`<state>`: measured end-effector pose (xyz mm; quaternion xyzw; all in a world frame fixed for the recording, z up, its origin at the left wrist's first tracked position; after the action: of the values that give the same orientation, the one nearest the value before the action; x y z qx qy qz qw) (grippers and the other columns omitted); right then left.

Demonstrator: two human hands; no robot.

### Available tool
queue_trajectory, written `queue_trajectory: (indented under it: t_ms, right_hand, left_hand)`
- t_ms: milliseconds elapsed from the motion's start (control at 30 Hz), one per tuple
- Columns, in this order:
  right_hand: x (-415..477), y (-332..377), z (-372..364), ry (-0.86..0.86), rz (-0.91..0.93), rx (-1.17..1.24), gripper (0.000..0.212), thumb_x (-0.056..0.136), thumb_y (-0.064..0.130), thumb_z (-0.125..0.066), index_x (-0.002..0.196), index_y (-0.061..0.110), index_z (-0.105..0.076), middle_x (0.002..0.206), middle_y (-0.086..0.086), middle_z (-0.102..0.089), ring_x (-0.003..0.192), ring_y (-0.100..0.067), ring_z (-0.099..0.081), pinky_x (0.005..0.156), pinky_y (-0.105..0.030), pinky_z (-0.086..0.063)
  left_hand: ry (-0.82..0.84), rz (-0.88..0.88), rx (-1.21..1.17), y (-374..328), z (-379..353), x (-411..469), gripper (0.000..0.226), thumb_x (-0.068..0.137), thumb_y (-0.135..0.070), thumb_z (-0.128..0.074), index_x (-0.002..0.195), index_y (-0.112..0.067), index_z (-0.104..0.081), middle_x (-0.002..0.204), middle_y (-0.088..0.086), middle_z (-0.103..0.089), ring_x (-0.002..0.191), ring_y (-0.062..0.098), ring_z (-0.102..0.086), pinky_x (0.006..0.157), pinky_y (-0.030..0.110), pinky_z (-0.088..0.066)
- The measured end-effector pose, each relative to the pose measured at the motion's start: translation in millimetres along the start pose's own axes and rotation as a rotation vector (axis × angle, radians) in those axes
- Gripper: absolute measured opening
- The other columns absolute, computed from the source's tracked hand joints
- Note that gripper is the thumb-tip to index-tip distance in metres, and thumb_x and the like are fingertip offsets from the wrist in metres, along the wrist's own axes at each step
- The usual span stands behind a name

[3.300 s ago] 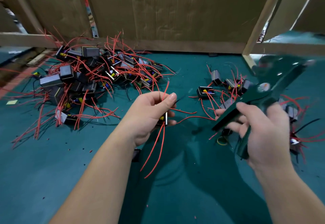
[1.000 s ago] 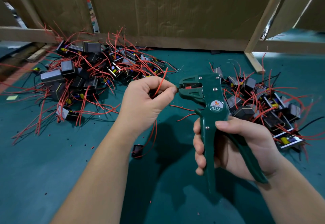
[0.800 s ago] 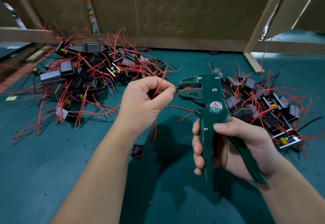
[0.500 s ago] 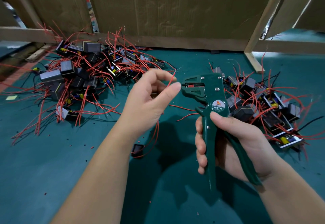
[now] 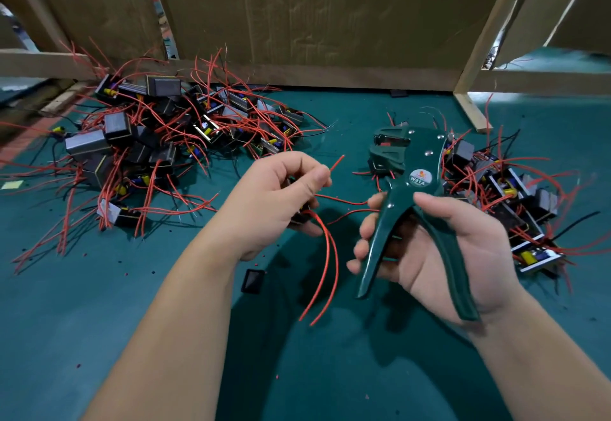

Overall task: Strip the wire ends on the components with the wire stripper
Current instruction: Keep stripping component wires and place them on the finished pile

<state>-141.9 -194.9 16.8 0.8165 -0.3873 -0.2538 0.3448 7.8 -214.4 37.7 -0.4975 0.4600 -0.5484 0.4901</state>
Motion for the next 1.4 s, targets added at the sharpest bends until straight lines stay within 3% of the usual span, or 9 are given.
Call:
queue_trajectory:
  t_ms: [67, 167, 267, 533, 800, 1200, 1400]
  right_hand:
    - [-0.2, -2.1, -0.8, 0.072, -0.063, -0.045, 0.041, 0.064, 0.033, -0.068, 0.093, 0.003, -0.069, 0.080, -0.022, -0.062, 0.068, -0.036, -0.063, 0.066, -0.049, -0.055]
    - [-5.0, -12.6, -7.0, 0.216, -0.191, -0.103, 0.049, 0.065, 0.035, -0.075, 0.100, 0.003, -0.066, 0.084, -0.022, -0.062, 0.072, -0.036, -0.062, 0.070, -0.050, -0.053]
    - [-9.9, -18.6, -13.0, 0.327, -0.253, -0.087, 0.047, 0.071, 0.034, -0.072, 0.104, 0.002, -0.063, 0.087, -0.022, -0.062, 0.075, -0.037, -0.062, 0.075, -0.051, -0.052]
    - [-13.5, -15.9, -23.1, 0.442, -0.223, -0.008, 0.042, 0.080, 0.030, -0.065, 0.109, 0.000, -0.059, 0.089, -0.023, -0.061, 0.079, -0.038, -0.063, 0.078, -0.051, -0.052]
    - [-12.2, -15.0, -21.8, 0.395, -0.190, -0.037, 0.035, 0.079, 0.026, -0.069, 0.103, 0.002, -0.061, 0.083, -0.022, -0.062, 0.071, -0.036, -0.064, 0.071, -0.049, -0.053]
    - [-8.3, -15.9, -14.4, 0.265, -0.160, -0.088, 0.042, 0.074, 0.042, -0.075, 0.091, 0.006, -0.064, 0.073, -0.018, -0.061, 0.060, -0.032, -0.063, 0.061, -0.044, -0.054]
    - [-11.6, -15.3, -19.3, 0.348, -0.185, -0.071, 0.043, 0.074, 0.037, -0.075, 0.097, 0.003, -0.063, 0.079, -0.020, -0.061, 0.067, -0.035, -0.064, 0.068, -0.047, -0.054]
  left_hand:
    - [-0.041, -0.011, 0.009, -0.4, 3.8, 1.1, 0.022, 0.077, -0.036, -0.061, 0.072, -0.015, -0.061, 0.067, 0.010, -0.041, 0.054, 0.014, -0.046, 0.047, 0.023, -0.051]
    - [-0.087, -0.029, 0.007, -2.0, 7.2, 1.9, 0.020, 0.088, -0.021, -0.062, 0.071, -0.012, -0.057, 0.069, 0.010, -0.038, 0.058, 0.019, -0.039, 0.047, 0.024, -0.051]
    - [-0.106, -0.058, 0.002, -5.7, 10.1, 1.2, 0.024, 0.090, -0.012, -0.060, 0.067, -0.011, -0.054, 0.071, 0.012, -0.040, 0.056, 0.016, -0.040, 0.046, 0.022, -0.049]
    - [-0.068, -0.068, -0.135, -11.4, 11.5, -0.9, 0.024, 0.092, -0.007, -0.055, 0.068, -0.013, -0.055, 0.067, 0.007, -0.046, 0.049, 0.007, -0.044, 0.043, 0.019, -0.045]
    - [-0.063, -0.072, -0.135, -10.7, 13.0, -0.9, 0.026, 0.093, -0.007, -0.053, 0.068, -0.013, -0.055, 0.067, 0.007, -0.047, 0.047, 0.006, -0.045, 0.043, 0.016, -0.042]
    - [-0.056, -0.056, -0.177, -8.0, 12.5, 0.7, 0.017, 0.078, -0.022, -0.058, 0.061, -0.021, -0.059, 0.063, 0.002, -0.051, 0.046, 0.009, -0.048, 0.042, 0.020, -0.044]
    - [-0.053, -0.062, -0.186, -7.9, 12.4, 1.0, 0.016, 0.079, -0.022, -0.058, 0.063, -0.019, -0.059, 0.063, 0.002, -0.050, 0.046, 0.008, -0.047, 0.041, 0.021, -0.044]
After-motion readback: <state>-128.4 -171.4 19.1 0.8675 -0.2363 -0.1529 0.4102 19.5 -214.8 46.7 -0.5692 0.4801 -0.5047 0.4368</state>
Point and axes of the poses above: each hand's wrist, its own x-axis towards the middle knuckle, its own z-axis out of the back of the hand, y = z × x, the point moved 7 cm from there along x, towards the middle knuckle
